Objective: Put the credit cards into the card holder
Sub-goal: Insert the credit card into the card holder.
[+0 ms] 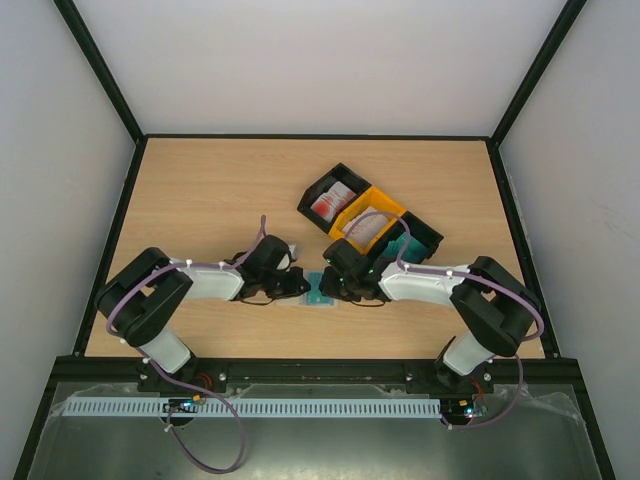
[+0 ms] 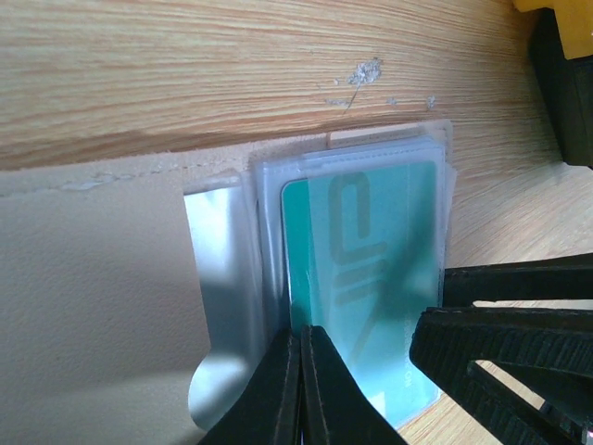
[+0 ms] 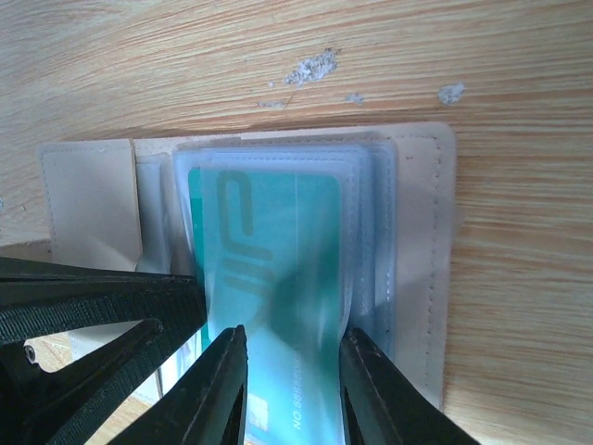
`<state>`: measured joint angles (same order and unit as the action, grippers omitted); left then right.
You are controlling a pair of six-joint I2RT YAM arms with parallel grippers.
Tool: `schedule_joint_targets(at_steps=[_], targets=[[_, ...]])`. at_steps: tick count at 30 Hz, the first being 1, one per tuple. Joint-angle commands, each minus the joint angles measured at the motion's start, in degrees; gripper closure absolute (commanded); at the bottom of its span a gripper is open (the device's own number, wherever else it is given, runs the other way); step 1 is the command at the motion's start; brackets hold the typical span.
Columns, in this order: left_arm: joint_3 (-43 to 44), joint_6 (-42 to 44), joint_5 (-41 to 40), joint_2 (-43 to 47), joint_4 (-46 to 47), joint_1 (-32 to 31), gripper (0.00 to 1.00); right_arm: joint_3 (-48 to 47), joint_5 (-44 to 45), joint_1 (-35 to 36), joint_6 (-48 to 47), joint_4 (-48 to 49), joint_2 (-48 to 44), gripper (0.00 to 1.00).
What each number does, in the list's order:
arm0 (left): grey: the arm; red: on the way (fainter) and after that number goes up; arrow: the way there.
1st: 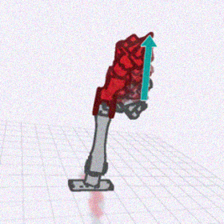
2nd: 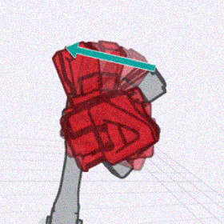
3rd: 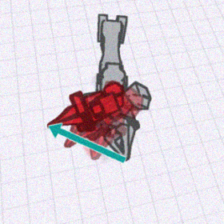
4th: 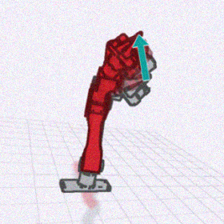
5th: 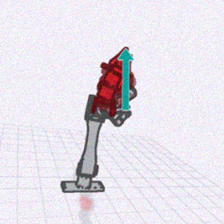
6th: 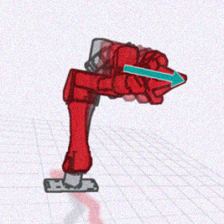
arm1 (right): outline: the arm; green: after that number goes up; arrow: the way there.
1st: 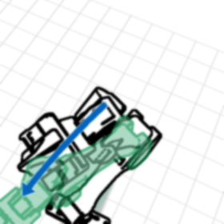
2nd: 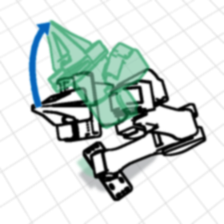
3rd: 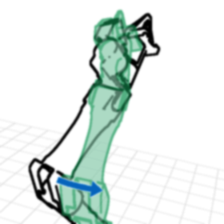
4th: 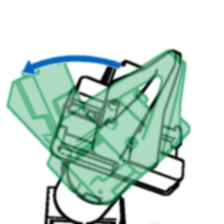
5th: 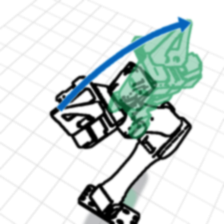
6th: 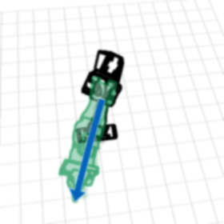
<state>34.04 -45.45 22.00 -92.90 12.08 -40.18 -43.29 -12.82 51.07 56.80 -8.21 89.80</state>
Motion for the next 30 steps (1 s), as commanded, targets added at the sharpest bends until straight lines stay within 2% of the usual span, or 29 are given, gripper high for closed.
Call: schedule_joint_targets(at_steps=[1,10,25,30], targets=[[-2.92,0.50,-6.09,-2.78,-7.42,1.16,0.98,0.93,-2.87,0.11,0.63,3.11,0.40,0.72],[-3.30,0.36,-6.52,-2.81,-7.48,1.41,0.98,4.06,-0.41,-1.29,6.21,3.11,-1.20,0.73],[-3.81,0.30,-6.80,-4.12,-7.33,1.95,0.98,2.82,0.81,-1.60,6.27,1.40,0.14,0.73],[-3.98,0.29,-6.16,-3.92,-6.73,1.95,0.98,3.10,-5.22,-1.59,7.46,6.96,0.60,0.73]])
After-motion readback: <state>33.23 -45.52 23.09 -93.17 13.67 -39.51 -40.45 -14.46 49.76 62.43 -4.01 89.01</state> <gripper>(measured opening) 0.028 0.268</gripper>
